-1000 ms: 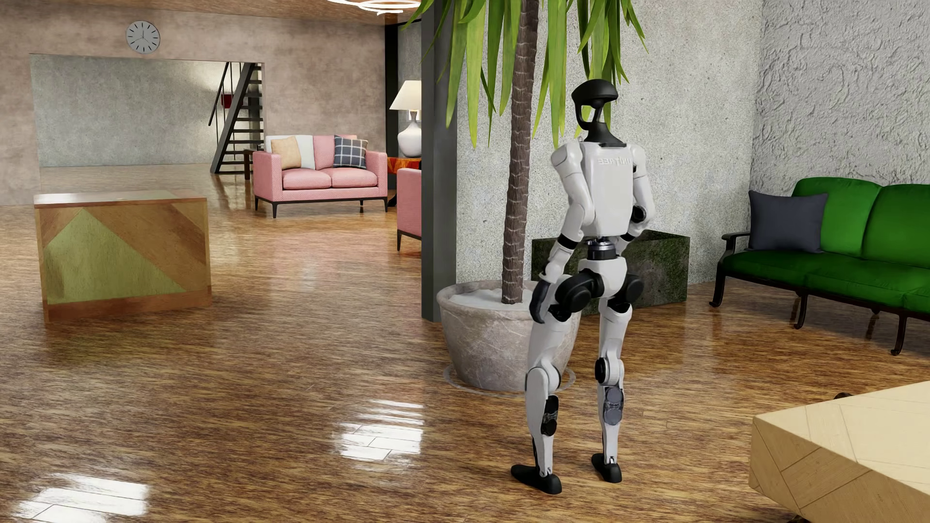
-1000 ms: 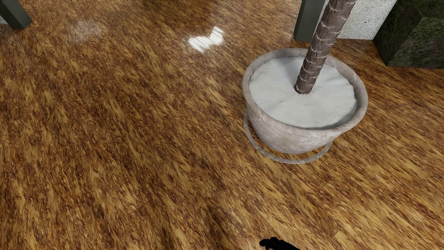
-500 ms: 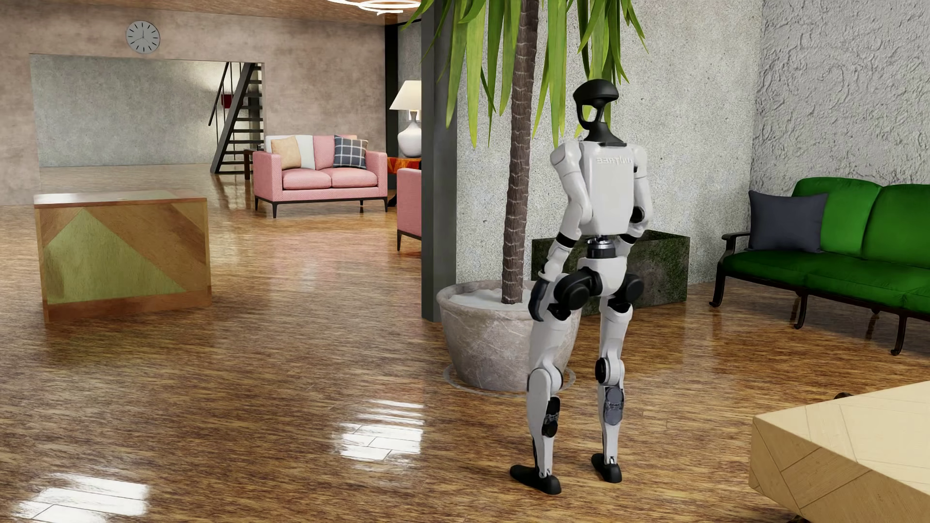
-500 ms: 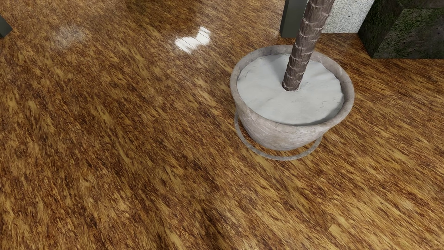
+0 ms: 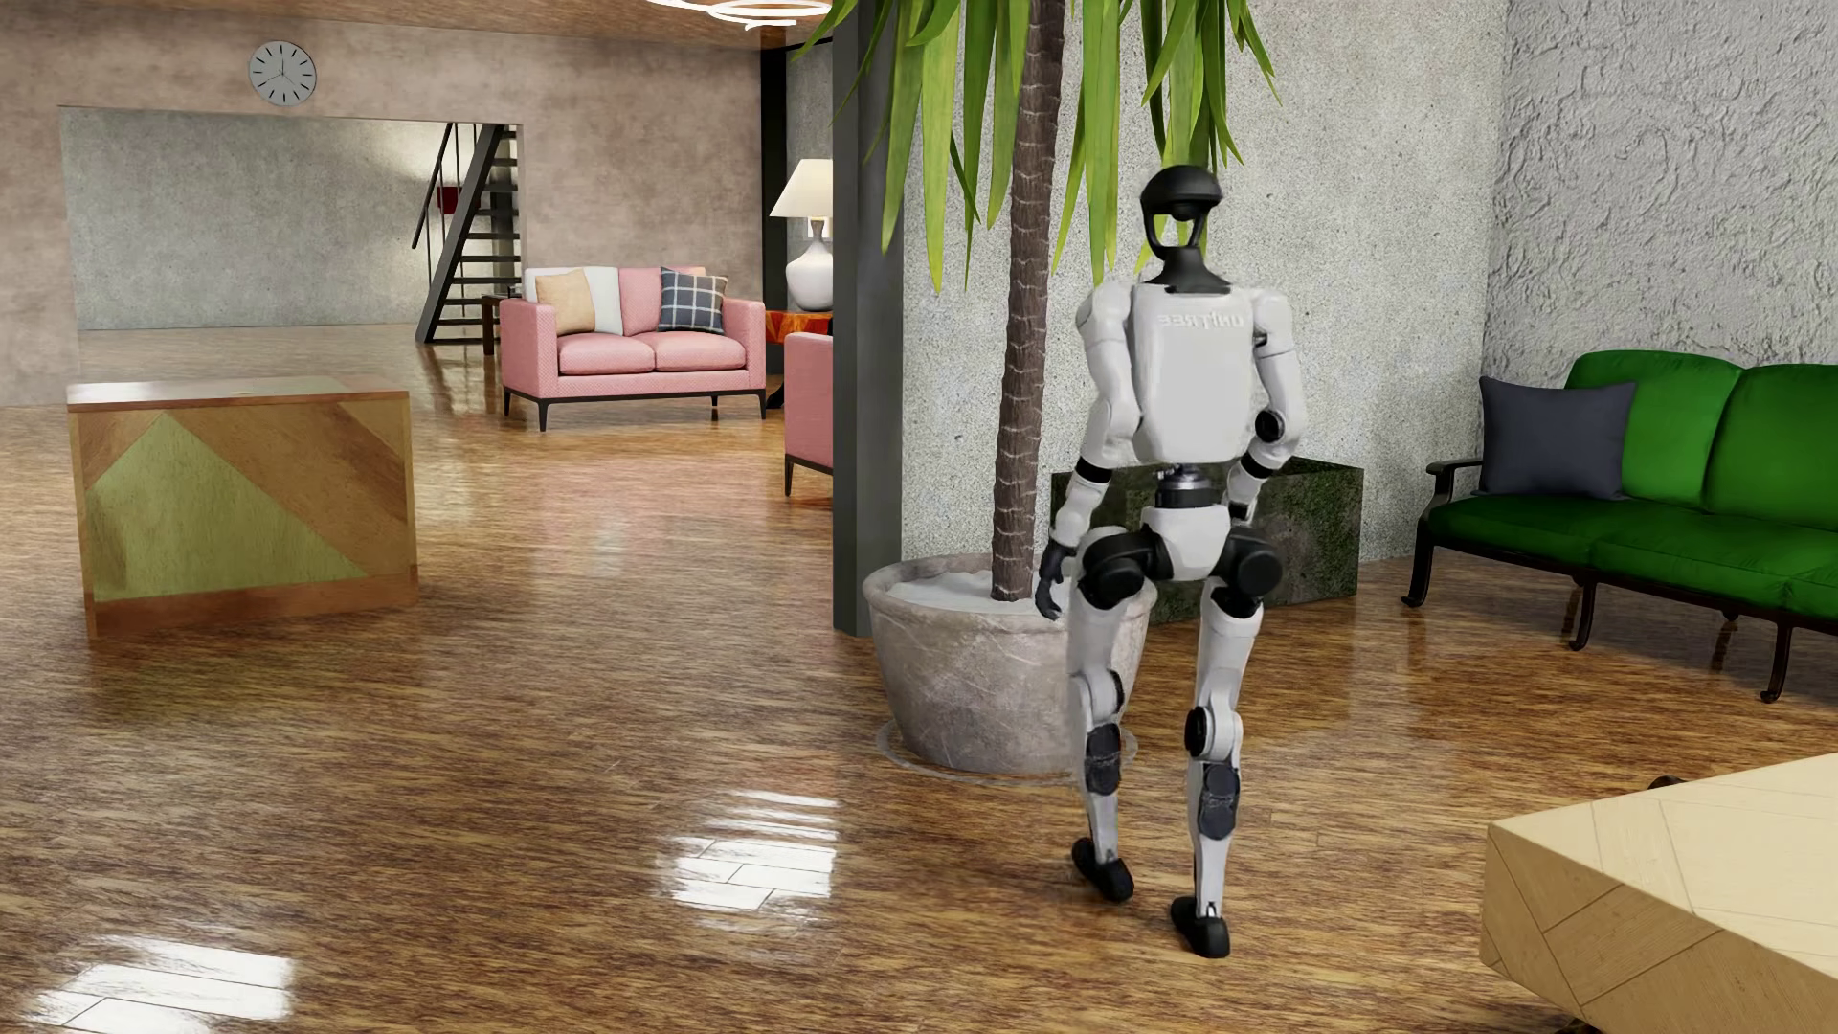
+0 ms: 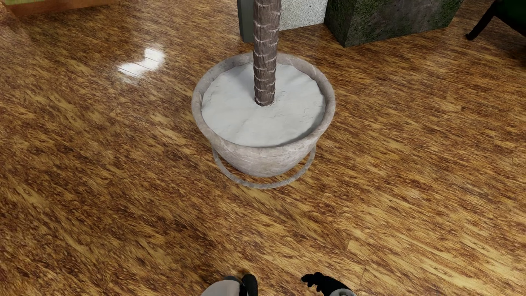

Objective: Go to the plant

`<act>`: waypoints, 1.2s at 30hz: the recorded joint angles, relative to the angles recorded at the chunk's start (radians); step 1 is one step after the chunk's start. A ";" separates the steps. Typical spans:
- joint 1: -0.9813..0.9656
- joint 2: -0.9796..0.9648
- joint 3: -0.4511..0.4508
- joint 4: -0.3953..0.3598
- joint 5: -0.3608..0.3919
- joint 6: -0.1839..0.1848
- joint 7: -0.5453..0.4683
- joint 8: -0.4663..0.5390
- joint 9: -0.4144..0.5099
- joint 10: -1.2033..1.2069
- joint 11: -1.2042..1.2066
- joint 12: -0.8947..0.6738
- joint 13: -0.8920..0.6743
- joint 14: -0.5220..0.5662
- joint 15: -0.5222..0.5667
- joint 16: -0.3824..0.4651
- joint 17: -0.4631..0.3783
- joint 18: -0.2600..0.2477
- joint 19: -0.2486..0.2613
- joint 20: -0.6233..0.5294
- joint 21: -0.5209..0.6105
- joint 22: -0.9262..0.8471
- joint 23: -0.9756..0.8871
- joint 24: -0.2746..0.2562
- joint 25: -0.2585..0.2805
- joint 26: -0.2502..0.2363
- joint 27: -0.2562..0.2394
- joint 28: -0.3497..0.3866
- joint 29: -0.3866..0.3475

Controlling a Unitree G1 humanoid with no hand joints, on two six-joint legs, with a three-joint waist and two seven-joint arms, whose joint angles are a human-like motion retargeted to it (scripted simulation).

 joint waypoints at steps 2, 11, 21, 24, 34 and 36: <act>0.048 0.025 -0.008 0.032 0.029 0.003 0.141 0.040 -0.007 -0.138 -0.015 0.000 -0.033 0.073 -0.008 0.015 0.019 0.073 -0.004 -0.015 0.008 0.016 0.017 0.010 0.015 0.015 -0.002 -0.007 -0.014; 0.255 -0.092 0.002 0.040 -0.025 -0.017 0.271 0.102 -0.003 -0.225 0.442 -0.080 0.014 -0.020 0.229 -0.002 -0.028 0.301 0.355 -0.003 0.012 0.011 0.194 -0.004 0.087 0.004 0.041 0.039 -0.021; 0.315 -0.293 -0.058 0.009 -0.252 -0.067 0.179 0.136 0.016 -0.226 0.182 -0.130 0.110 -0.078 0.144 0.015 -0.032 0.229 0.155 -0.042 -0.043 -0.054 0.196 -0.011 0.130 -0.068 0.057 0.055 -0.037; 0.322 -0.220 -0.051 0.015 -0.227 -0.069 0.111 0.151 0.013 -0.225 0.058 -0.136 0.103 -0.080 0.175 0.016 0.005 0.196 0.179 -0.041 -0.048 -0.030 0.192 -0.016 0.122 -0.019 0.055 0.054 -0.059; 0.256 -0.081 -0.031 0.013 -0.234 -0.022 -0.194 -0.200 0.007 -0.214 -0.084 -0.089 -0.041 -0.045 0.165 0.008 0.003 0.068 0.095 0.012 -0.021 0.047 0.189 -0.050 0.093 0.030 0.036 0.039 -0.072; 0.226 -0.085 -0.029 0.003 -0.253 -0.012 -0.213 -0.264 0.005 -0.210 -0.077 -0.082 -0.083 -0.037 0.155 -0.006 -0.027 0.020 0.088 0.041 0.002 0.038 0.212 -0.061 0.091 0.026 0.038 0.047 -0.063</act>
